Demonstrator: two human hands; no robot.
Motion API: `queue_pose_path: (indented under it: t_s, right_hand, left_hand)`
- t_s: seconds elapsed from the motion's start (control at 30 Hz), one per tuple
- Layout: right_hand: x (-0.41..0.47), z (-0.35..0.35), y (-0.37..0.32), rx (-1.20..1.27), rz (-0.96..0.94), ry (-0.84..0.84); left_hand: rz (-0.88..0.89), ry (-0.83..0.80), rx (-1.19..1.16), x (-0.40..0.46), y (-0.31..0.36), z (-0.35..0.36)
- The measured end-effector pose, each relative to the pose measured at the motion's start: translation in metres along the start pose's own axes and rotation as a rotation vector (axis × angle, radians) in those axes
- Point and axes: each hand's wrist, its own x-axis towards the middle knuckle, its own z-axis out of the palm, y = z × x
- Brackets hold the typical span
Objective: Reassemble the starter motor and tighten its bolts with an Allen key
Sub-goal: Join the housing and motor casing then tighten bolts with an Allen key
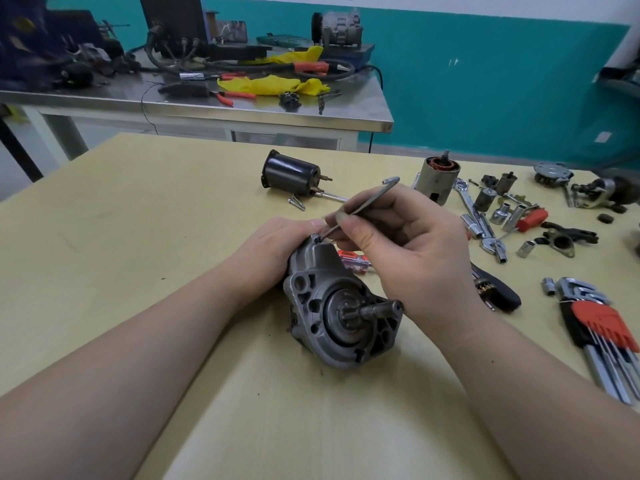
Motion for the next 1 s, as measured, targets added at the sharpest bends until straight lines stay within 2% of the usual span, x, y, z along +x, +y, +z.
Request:
queue_pose_path:
  t_s: [0.2, 0.73, 0.87, 1.0]
  right_hand:
    - [0.0011, 0.0015, 0.0016, -0.026, -0.006, 0.017]
    - [0.0012, 0.0017, 0.0059, -0.082, 0.004, 0.012]
    - [0.0017, 0.0013, 0.0056, -0.143, -0.005, 0.032]
    - [0.0019, 0.0013, 0.006, -0.1, 0.031, 0.031]
  left_hand:
    - [-0.094, 0.024, -0.136, -0.0003, -0.0009, 0.0028]
    - [-0.047, 0.021, 0.118, -0.0009, 0.0045, -0.0007]
    - [-0.051, 0.01, 0.11, -0.0028, 0.0046, -0.0005]
    - [-0.062, 0.032, 0.086, -0.0018, 0.0058, -0.0007]
